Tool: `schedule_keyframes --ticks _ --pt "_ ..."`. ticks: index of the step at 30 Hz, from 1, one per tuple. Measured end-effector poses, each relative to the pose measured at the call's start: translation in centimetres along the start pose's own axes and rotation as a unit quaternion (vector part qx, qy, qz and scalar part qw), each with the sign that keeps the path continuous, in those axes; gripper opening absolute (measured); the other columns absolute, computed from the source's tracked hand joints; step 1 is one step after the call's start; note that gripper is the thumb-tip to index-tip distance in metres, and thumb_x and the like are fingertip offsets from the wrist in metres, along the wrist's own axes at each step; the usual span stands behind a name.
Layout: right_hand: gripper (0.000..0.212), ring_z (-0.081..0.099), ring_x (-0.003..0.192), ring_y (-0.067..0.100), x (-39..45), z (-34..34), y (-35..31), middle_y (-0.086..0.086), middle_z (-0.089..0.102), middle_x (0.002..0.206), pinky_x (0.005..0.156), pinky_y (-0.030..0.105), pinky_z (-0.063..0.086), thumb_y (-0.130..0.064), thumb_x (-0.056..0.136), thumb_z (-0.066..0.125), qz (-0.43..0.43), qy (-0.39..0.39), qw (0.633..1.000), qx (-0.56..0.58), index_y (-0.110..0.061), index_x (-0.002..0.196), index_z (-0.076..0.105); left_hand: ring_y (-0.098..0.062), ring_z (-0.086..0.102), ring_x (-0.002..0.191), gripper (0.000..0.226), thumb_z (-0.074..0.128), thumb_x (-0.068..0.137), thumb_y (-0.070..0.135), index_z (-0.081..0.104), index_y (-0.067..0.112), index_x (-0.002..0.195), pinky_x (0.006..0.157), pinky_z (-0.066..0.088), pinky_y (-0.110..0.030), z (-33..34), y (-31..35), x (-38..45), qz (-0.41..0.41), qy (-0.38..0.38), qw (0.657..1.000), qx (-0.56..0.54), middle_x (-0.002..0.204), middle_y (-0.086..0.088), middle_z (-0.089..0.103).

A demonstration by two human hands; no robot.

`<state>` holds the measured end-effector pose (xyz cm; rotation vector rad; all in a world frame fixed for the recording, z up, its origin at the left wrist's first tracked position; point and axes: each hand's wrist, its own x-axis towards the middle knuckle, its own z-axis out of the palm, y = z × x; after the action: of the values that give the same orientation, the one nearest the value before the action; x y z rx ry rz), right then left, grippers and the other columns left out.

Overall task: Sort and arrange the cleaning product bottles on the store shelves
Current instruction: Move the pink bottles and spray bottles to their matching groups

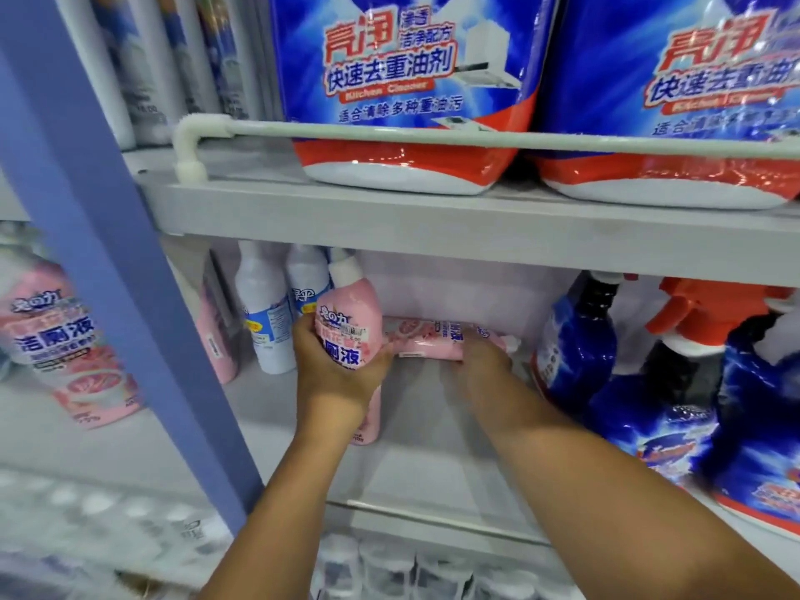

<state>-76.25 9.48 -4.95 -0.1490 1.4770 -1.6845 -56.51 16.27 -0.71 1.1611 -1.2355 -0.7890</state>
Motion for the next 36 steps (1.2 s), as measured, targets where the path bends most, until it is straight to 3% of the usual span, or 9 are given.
schedule_keyframes --ticks 3,8,14,17,19,20,24,30,36 --pt "0.045 0.077 0.084 0.030 0.4 -0.5 0.2 0.012 0.077 0.103 0.076 0.052 0.063 -0.016 0.076 0.086 -0.041 -0.034 0.996 0.069 -0.017 0.116 0.067 -0.005 0.067 0.103 0.084 0.094 0.066 0.022 0.038 0.034 0.127 0.089 0.056 -0.025 -0.4 -0.4 -0.3 0.001 -0.005 1.000 -0.006 0.121 0.009 0.064" --pt "0.034 0.076 0.092 0.027 -7.7 -1.9 -5.2 0.006 0.078 0.099 0.072 0.038 0.063 -0.015 0.081 0.082 -0.270 -0.112 0.955 -0.042 -0.013 0.112 0.068 -0.009 0.067 0.103 0.080 0.094 0.066 0.024 0.039 0.032 0.124 0.092 0.055 -0.035 -0.6 -0.6 -0.5 -0.008 -0.022 1.000 -0.003 0.120 0.007 0.066" --pt "0.044 0.073 0.098 0.008 -12.0 -6.1 -6.5 -0.008 0.076 0.108 0.081 0.030 0.062 -0.011 0.086 0.078 -0.356 -0.199 0.890 -0.206 -0.030 0.124 0.064 -0.005 0.065 0.099 0.085 0.091 0.066 0.009 0.034 0.034 0.125 0.090 0.058 -0.043 -0.6 -0.7 -0.6 -0.012 -0.069 0.997 -0.030 0.119 0.011 0.061" --pt "0.045 0.073 0.102 0.011 -11.4 -7.8 -5.8 -0.007 0.076 0.109 0.085 0.033 0.061 -0.009 0.089 0.074 -0.360 -0.186 0.886 -0.226 -0.032 0.126 0.061 0.003 0.065 0.102 0.084 0.092 0.065 0.020 0.038 0.046 0.126 0.086 0.056 -0.028 -0.8 -1.6 -1.1 -0.008 -0.109 0.994 -0.028 0.121 0.017 0.063" --pt "0.038 0.073 0.102 0.015 -10.5 -8.6 -4.4 -0.003 0.076 0.110 0.089 0.044 0.060 -0.009 0.089 0.074 -0.329 -0.186 0.893 -0.246 -0.024 0.122 0.063 -0.005 0.068 0.104 0.079 0.089 0.061 0.040 0.042 0.049 0.124 0.085 0.058 -0.039 -0.9 -2.1 -1.7 -0.022 -0.133 0.991 -0.024 0.118 0.020 0.066" --pt "0.036 0.073 0.103 0.016 -10.1 -8.9 -3.5 -0.002 0.077 0.110 0.092 0.049 0.059 -0.009 0.088 0.076 -0.308 -0.191 0.895 -0.262 -0.021 0.121 0.064 -0.005 0.069 0.102 0.075 0.089 0.063 0.040 0.045 0.045 0.123 0.087 0.058 -0.041 -0.9 -2.3 -2.1 -0.027 -0.145 0.989 -0.021 0.114 0.020 0.069" --pt "0.041 0.073 0.105 0.016 -9.9 -9.5 -0.6 -0.002 0.076 0.114 0.096 0.052 0.056 -0.001 0.087 0.073 -0.274 -0.167 0.907 -0.271 -0.017 0.124 0.063 0.009 0.068 0.084 0.053 0.088 0.076 0.017 0.056 0.037 0.113 0.074 0.050 -0.011 -1.0 -2.7 -3.7 -0.030 -0.174 0.984 -0.009 0.095 0.032 0.072" --pt "0.043 0.071 0.112 0.019 -12.1 -10.7 0.1 -0.001 0.075 0.118 0.098 0.045 0.056 0.004 0.089 0.069 -0.279 -0.149 0.921 -0.229 -0.020 0.124 0.064 0.000 0.072 0.083 0.050 0.087 0.076 0.010 0.059 0.027 0.113 0.070 0.053 -0.014 -1.4 -3.1 -3.6 -0.057 -0.204 0.977 -0.031 0.095 0.020 0.076" --pt "0.039 0.074 0.098 0.014 -16.8 -13.5 -1.3 -0.003 0.078 0.106 0.087 0.034 0.060 0.004 0.085 0.075 -0.303 -0.124 0.914 -0.239 -0.020 0.114 0.067 -0.008 0.075 0.090 0.051 0.089 0.072 0.011 0.060 0.024 0.112 0.076 0.058 -0.023 -2.7 0.3 -5.7 -0.042 -0.218 0.971 -0.083 0.100 0.012 0.078"
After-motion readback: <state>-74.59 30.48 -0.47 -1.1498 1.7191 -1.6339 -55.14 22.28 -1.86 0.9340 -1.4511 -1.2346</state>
